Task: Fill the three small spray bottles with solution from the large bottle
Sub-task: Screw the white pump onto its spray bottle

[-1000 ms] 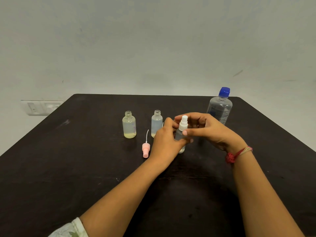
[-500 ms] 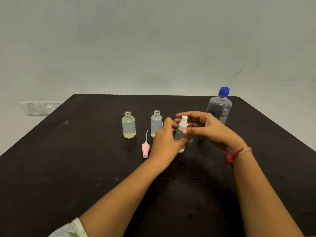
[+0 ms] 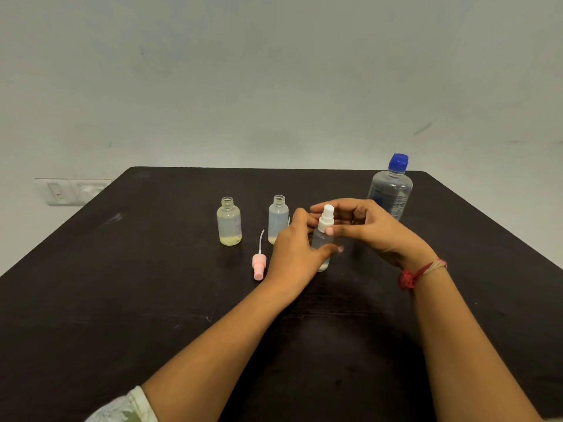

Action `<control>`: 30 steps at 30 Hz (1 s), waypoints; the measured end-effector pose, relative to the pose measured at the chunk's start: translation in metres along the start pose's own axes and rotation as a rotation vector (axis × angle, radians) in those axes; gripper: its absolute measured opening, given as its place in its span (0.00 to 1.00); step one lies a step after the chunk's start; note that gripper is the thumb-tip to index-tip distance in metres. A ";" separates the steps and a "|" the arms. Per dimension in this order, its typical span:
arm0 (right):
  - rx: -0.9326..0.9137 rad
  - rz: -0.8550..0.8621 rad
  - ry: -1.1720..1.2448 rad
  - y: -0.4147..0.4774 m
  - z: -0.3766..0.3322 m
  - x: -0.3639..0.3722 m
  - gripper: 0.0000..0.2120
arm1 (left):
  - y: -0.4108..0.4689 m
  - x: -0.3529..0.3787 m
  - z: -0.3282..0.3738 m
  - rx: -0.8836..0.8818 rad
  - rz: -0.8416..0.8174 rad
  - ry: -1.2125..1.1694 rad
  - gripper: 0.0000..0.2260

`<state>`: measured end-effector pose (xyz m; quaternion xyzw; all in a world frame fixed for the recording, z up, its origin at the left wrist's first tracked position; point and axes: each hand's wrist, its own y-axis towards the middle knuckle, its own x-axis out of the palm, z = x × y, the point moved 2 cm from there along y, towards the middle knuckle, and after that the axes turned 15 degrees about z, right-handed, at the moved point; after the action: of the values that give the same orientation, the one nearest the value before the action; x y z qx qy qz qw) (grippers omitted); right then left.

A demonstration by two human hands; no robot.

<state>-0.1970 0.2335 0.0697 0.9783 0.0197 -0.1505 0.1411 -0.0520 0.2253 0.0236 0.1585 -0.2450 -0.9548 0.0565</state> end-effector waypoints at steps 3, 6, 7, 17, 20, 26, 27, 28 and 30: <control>-0.036 0.065 -0.023 0.002 -0.002 0.001 0.15 | 0.000 -0.001 0.000 0.007 -0.002 0.010 0.20; -0.058 0.130 -0.043 0.003 -0.002 0.002 0.13 | 0.000 0.000 -0.001 0.016 -0.008 0.021 0.20; -0.068 0.153 -0.054 0.003 -0.001 0.003 0.12 | 0.000 0.000 -0.001 0.018 -0.010 0.021 0.20; -0.037 0.055 -0.037 0.001 0.000 -0.002 0.15 | -0.001 0.001 0.000 0.031 -0.008 0.006 0.20; -0.063 0.104 -0.061 0.003 -0.002 0.000 0.13 | -0.002 0.002 -0.001 0.041 -0.008 0.011 0.20; -0.067 0.183 -0.088 0.004 0.003 0.002 0.14 | -0.001 0.002 -0.002 0.040 -0.014 0.028 0.19; -0.046 0.145 -0.072 0.003 0.002 0.001 0.14 | -0.001 0.002 -0.002 0.038 -0.014 0.024 0.19; -0.027 0.099 -0.058 0.002 0.002 0.000 0.16 | -0.001 0.002 -0.002 0.035 -0.014 0.020 0.19; -0.034 0.052 -0.048 0.001 0.000 -0.002 0.17 | -0.001 0.002 -0.001 0.035 -0.015 0.020 0.19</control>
<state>-0.1986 0.2324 0.0701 0.9720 -0.0064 -0.1699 0.1622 -0.0532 0.2256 0.0219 0.1706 -0.2602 -0.9491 0.0491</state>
